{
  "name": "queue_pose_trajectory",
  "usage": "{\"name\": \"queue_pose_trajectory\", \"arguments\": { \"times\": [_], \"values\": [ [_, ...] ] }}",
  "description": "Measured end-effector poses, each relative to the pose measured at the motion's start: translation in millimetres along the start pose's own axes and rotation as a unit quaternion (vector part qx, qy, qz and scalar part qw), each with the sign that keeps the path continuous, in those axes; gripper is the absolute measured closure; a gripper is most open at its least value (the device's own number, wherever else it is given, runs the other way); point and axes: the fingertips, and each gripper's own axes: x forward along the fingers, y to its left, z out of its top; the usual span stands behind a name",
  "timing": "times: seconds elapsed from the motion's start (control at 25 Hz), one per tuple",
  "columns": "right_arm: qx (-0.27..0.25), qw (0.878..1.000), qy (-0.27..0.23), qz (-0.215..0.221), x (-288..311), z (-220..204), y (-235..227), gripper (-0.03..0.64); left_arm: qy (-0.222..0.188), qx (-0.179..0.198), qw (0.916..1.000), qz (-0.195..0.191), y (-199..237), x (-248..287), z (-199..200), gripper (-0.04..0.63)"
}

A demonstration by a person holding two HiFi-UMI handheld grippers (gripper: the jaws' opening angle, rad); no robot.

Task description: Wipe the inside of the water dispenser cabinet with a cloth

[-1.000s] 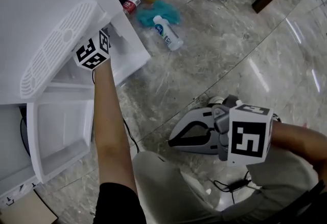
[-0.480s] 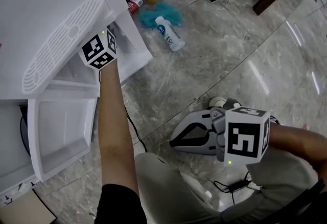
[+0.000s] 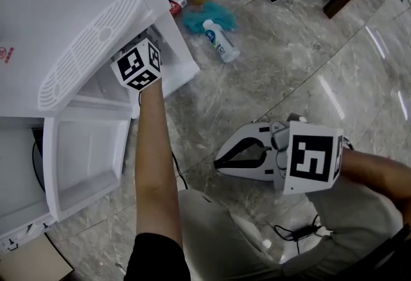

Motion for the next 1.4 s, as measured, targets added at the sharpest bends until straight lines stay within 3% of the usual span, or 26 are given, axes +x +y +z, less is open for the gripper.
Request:
{"name": "queue_pose_trajectory", "arguments": {
  "times": [0.12, 0.2, 0.32, 0.48, 0.72, 0.84, 0.96, 1.08, 1.24, 1.4],
  "values": [
    [-0.001, 1.000, -0.024, -0.007, 2.6, 2.7, -11.4, 0.618, 0.029, 0.000, 0.9992, -0.026, -11.9, -23.3, -7.3, 0.469],
    [0.026, 0.999, -0.042, -0.018, 3.5, 6.0, -24.9, 0.618, 0.049, -0.011, 0.9972, -0.055, -27.4, -52.2, -11.2, 0.469],
    [0.045, 0.995, -0.065, -0.060, -3.0, 17.6, -56.7, 0.618, 0.064, -0.033, 0.9928, -0.095, -49.0, -101.8, -3.4, 0.468],
    [0.032, 0.994, -0.062, -0.090, -15.5, 32.7, -80.4, 0.618, 0.061, -0.073, 0.9891, -0.113, -61.1, -164.8, 28.8, 0.468],
    [0.030, 0.993, -0.046, -0.107, -18.2, 67.5, -95.5, 0.618, 0.043, -0.069, 0.9893, -0.121, -69.0, -238.0, 70.9, 0.468],
    [0.001, 0.996, 0.003, -0.092, -9.3, 84.2, -89.1, 0.618, 0.042, -0.086, 0.9888, -0.115, -65.7, -258.2, 73.3, 0.468],
    [-0.034, 0.991, 0.101, -0.085, 0.7, 86.0, -78.1, 0.618, 0.058, -0.111, 0.9867, -0.103, -55.8, -273.4, 60.3, 0.468],
    [-0.062, 0.974, 0.202, -0.084, 8.4, 75.7, -73.5, 0.620, 0.082, -0.115, 0.9846, -0.103, -46.0, -283.5, 43.5, 0.468],
    [-0.136, 0.922, 0.354, -0.073, 8.0, 29.9, -72.8, 0.618, 0.110, -0.139, 0.9813, -0.077, -32.0, -288.8, 24.3, 0.468],
    [-0.184, 0.885, 0.419, -0.080, -3.6, 5.3, -73.7, 0.620, 0.106, -0.140, 0.9811, -0.080, -38.0, -282.5, 25.5, 0.468]
  ]
}}
